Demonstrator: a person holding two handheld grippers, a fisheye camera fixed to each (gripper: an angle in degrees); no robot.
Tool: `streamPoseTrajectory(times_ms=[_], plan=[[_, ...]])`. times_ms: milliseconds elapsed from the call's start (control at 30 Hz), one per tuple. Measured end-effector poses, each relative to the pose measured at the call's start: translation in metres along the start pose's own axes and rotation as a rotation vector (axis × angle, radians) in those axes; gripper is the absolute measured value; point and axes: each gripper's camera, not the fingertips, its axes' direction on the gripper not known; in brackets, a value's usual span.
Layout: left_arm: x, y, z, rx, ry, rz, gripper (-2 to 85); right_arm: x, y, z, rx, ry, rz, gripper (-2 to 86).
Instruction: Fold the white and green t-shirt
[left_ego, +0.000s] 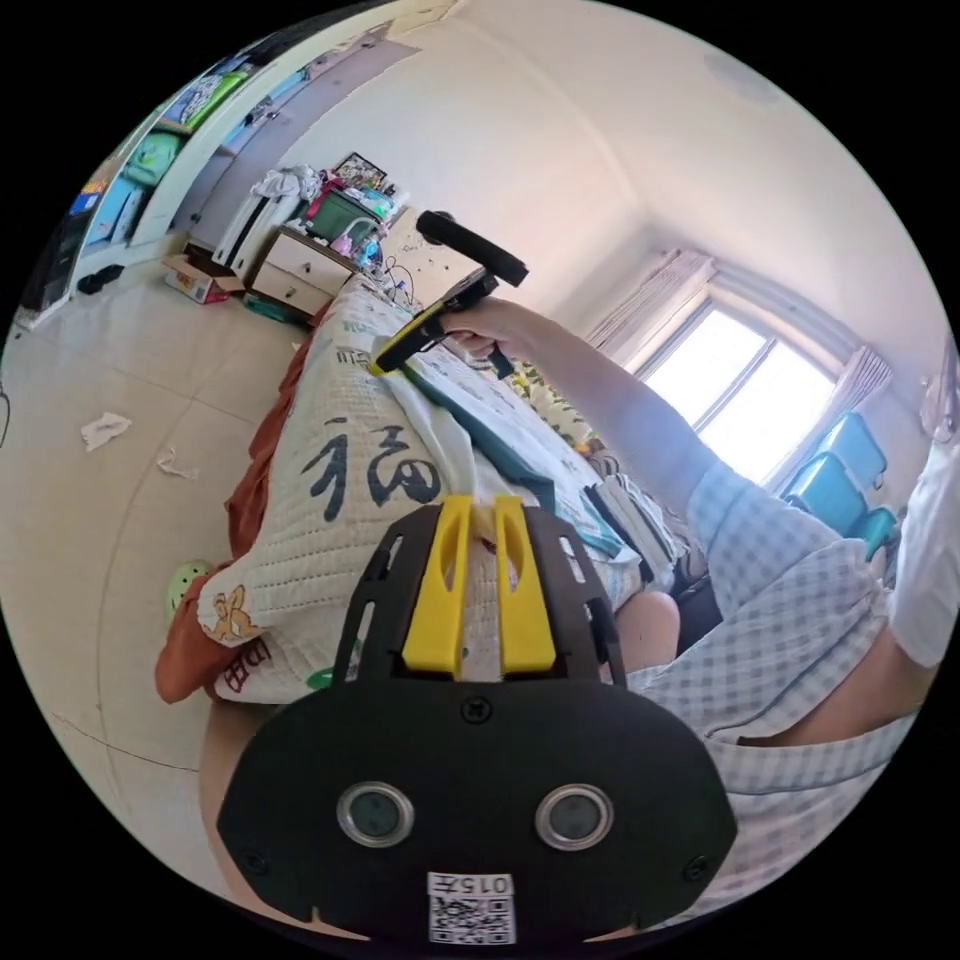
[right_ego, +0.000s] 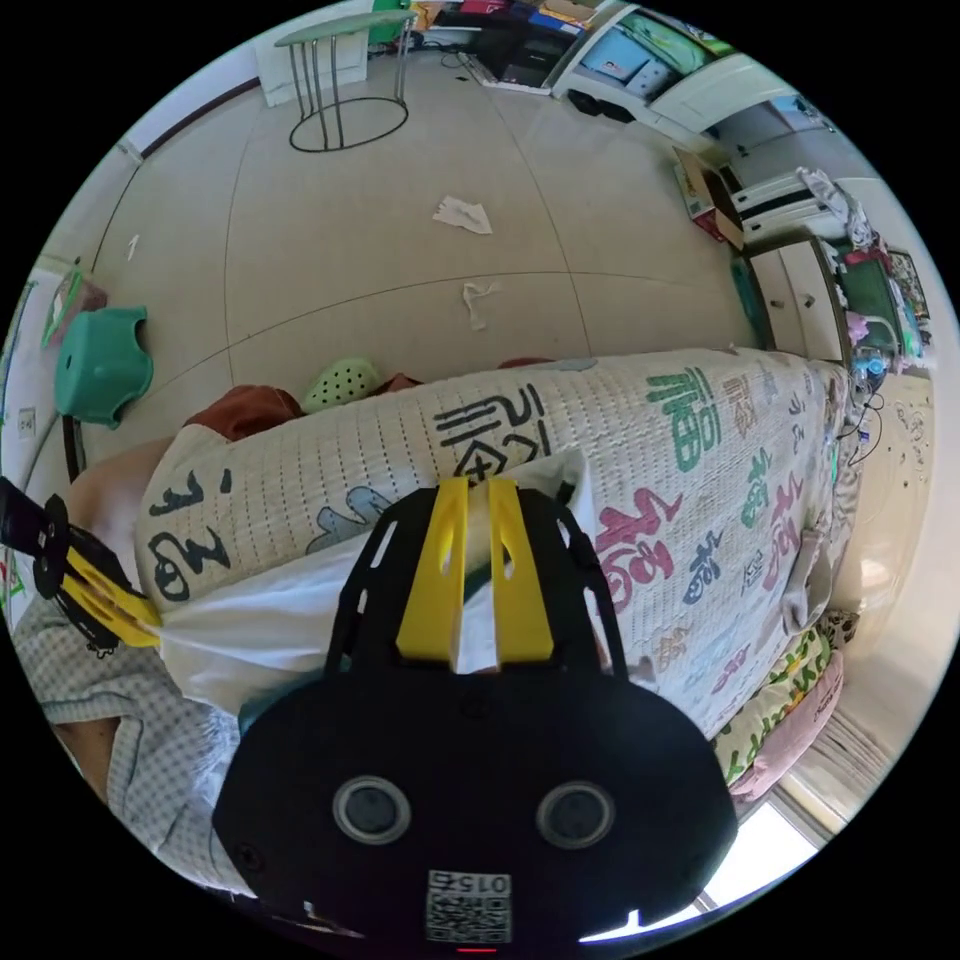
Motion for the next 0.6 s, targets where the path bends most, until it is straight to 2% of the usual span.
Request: streamPoseTrajectory(times_ms=[67, 200, 367, 533, 600], plan=[[0.002, 0.004, 0.003, -0.001, 0.000, 0.006, 0.7, 0.006, 0.002, -0.006, 0.019, -0.025, 0.033, 0.0], [0.003, 0.014, 0.001, 0.013, 0.006, 0.004, -0.1, 0.011, 0.012, -0.026, 0.087, 0.063, 0.103, -0.9], [0.010, 0.023, 0.009, -0.004, -0.041, 0.018, 0.6, 0.003, 0.021, -0.030, 0.106, 0.067, 0.103, -0.9], [0.013, 0.031, 0.011, 0.028, -0.048, 0.000, 6.6, -0.020, 0.087, -0.085, 0.342, 0.016, 0.082, 0.1], [0.015, 0.042, -0.011, 0.170, 0.005, 0.012, 7.0, -0.041, 0.156, -0.115, 0.462, -0.020, 0.039, 3.0]])
